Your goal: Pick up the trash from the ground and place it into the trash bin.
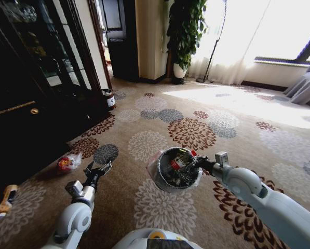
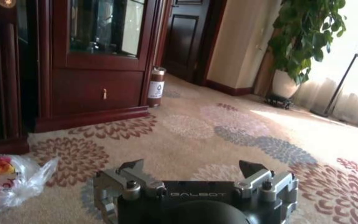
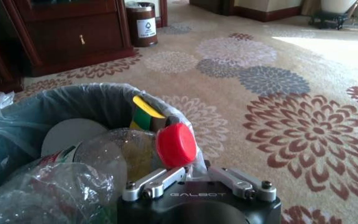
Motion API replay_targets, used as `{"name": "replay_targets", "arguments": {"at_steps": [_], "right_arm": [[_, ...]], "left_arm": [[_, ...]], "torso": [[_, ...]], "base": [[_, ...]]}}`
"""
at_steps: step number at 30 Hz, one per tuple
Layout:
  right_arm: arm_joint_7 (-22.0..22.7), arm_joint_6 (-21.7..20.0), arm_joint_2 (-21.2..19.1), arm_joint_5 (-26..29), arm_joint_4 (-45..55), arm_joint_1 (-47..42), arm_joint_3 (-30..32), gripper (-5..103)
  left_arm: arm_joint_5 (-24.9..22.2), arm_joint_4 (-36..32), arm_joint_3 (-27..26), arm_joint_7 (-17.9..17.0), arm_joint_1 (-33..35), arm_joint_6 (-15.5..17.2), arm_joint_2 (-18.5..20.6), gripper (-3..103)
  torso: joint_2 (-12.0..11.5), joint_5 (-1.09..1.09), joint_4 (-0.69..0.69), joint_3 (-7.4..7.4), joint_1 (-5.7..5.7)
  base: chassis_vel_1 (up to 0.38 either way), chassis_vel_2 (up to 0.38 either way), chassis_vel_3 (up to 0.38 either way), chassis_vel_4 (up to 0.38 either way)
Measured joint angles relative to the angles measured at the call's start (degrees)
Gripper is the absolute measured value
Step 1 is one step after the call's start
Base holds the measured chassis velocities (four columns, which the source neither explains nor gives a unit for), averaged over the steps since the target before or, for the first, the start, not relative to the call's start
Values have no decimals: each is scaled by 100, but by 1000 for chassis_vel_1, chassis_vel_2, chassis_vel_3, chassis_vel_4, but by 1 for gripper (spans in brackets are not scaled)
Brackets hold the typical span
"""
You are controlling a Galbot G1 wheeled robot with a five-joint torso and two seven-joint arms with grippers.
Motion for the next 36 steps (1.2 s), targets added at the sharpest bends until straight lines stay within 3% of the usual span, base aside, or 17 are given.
{"name": "replay_targets", "arguments": {"at_steps": [11,17,19,23,26,27,29,36], "right_arm": [[-92,8,70,-178,19,-35,-32,0],[-93,9,70,-178,25,-4,-63,0],[-87,10,71,-181,27,-10,-95,0],[-50,9,99,-194,66,-30,-132,0],[-42,9,108,-208,105,-51,-135,0],[-41,12,118,-208,127,-69,-138,0],[6,16,133,-211,145,-90,-137,0],[90,117,166,-169,154,-164,-52,0]], "left_arm": [[29,121,72,-18,-108,-39,52,100],[38,125,108,-37,-97,-65,37,100],[69,136,148,-42,-85,-103,4,100],[171,242,207,-66,-83,-243,-9,100],[191,288,227,-96,-80,-300,-9,100],[215,312,233,-111,-61,-332,-10,100],[260,321,232,-115,1,-367,-34,100],[296,303,252,-104,200,-445,-188,100]], "torso": [[0,1,-6,0,0],[-1,-6,-1,0,0],[-1,5,-4,0,0],[-1,-5,-2,0,0],[-1,2,0,0,0],[-2,-1,5,1,0],[-1,-4,-3,-1,-1],[0,5,-7,-1,0]], "base": [[119,109,-81,-103],[291,293,-175,-184],[339,345,-245,-206],[374,355,-209,-216],[332,315,-215,-197],[284,291,-220,-150],[174,148,-122,-122],[2,1,-24,-14]]}}
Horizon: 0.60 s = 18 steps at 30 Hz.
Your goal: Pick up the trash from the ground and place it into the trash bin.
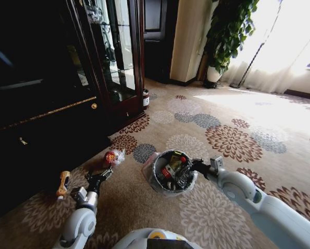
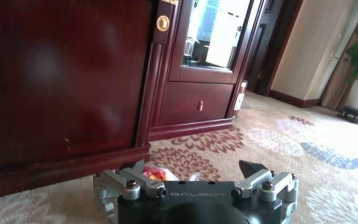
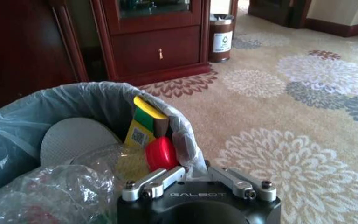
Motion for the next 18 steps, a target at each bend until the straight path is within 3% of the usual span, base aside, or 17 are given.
{"name": "replay_targets", "arguments": {"at_steps": [8,18], "right_arm": [[-35,18,-12,-123,-25,-20,0,0],[-94,62,88,-285,-56,-54,-38,0]], "left_arm": [[15,159,-8,41,81,-132,-40,100],[93,192,82,140,78,-162,-21,100]], "torso": [[0,-9,5,0,0],[1,-5,4,0,0]], "base": [[-5,-8,6,3],[59,50,-50,-46]]}}
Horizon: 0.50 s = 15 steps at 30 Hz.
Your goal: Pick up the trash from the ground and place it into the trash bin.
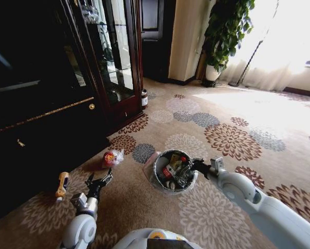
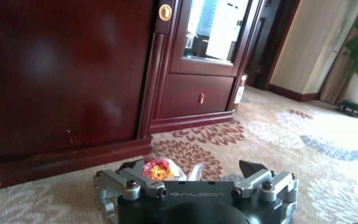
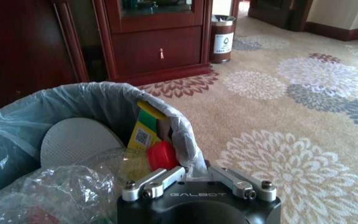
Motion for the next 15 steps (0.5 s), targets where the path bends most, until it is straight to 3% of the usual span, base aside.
{"name": "replay_targets", "arguments": {"at_steps": [15], "right_arm": [[-158,11,87,-164,-27,-25,-27,0]], "left_arm": [[191,-19,265,-3,-128,29,16,100]], "torso": [[0,-1,2,0,0]], "base": [[127,135,-133,-121]]}}
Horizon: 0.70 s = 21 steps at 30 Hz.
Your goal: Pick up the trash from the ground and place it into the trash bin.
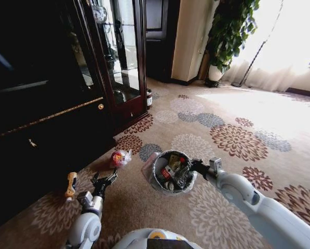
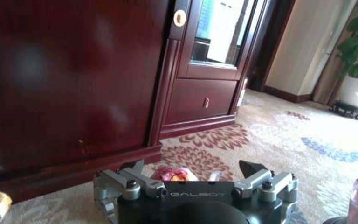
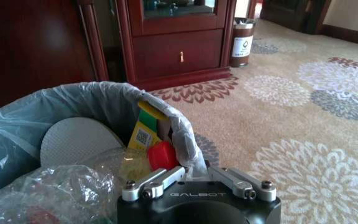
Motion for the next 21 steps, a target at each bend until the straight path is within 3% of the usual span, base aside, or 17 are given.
{"name": "replay_targets", "arguments": {"at_steps": [10,21], "right_arm": [[-128,84,-9,-110,-117,41,-66,0],[-185,91,-7,-159,-149,47,-89,0]], "left_arm": [[22,19,7,0,-15,0,-2,100],[-275,230,-27,-87,-169,212,105,100]], "torso": [[0,1,-3,0,0],[0,2,1,1,0]], "base": [[-27,32,21,-25],[-138,221,140,-221]]}}
